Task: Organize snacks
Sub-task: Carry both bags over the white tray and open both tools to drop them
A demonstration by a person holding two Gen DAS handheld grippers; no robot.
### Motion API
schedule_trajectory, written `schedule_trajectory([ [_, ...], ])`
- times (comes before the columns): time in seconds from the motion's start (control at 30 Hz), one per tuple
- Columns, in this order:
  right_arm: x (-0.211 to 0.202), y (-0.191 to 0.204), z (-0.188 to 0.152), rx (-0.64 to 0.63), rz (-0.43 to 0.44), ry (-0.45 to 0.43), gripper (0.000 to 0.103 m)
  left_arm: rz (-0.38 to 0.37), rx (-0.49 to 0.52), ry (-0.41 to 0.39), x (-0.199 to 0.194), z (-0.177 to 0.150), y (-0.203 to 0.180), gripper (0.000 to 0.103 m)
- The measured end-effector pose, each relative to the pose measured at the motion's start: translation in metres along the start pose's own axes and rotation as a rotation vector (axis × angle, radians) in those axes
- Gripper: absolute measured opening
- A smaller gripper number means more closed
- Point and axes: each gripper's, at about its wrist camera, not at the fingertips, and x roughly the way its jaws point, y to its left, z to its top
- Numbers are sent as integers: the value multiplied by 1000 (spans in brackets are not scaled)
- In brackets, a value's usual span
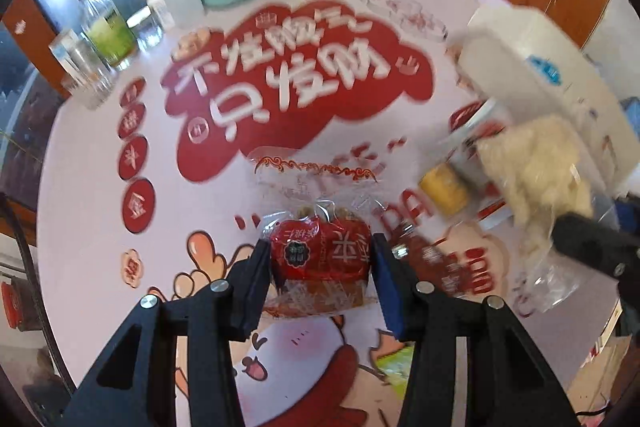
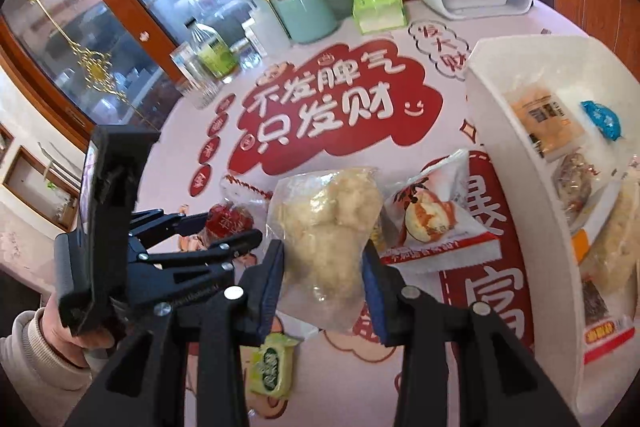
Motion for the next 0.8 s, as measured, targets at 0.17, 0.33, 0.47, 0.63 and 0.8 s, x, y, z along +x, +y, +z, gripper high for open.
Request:
schedule_trajectory([
  [0.17, -43, -2, -3, 12, 24, -80, 38, -24, 22, -102, -44, 23, -27, 46],
  [0.33, -88, -17, -2, 39, 10, -170, 38, -58, 65, -191, -77, 46, -71, 46],
  [0.47, -122, -34, -1, 70, -33, -242, 38, -73, 115, -248, -94, 66, -117, 46],
  [0.63, -162, -64, 0, 117, -116, -334, 38, -99, 149, -274, -99, 88, -166, 46],
  [0.8, -183, -99, 1, 164, -195, -373, 38, -100, 185, -286, -99, 107, -209, 46],
])
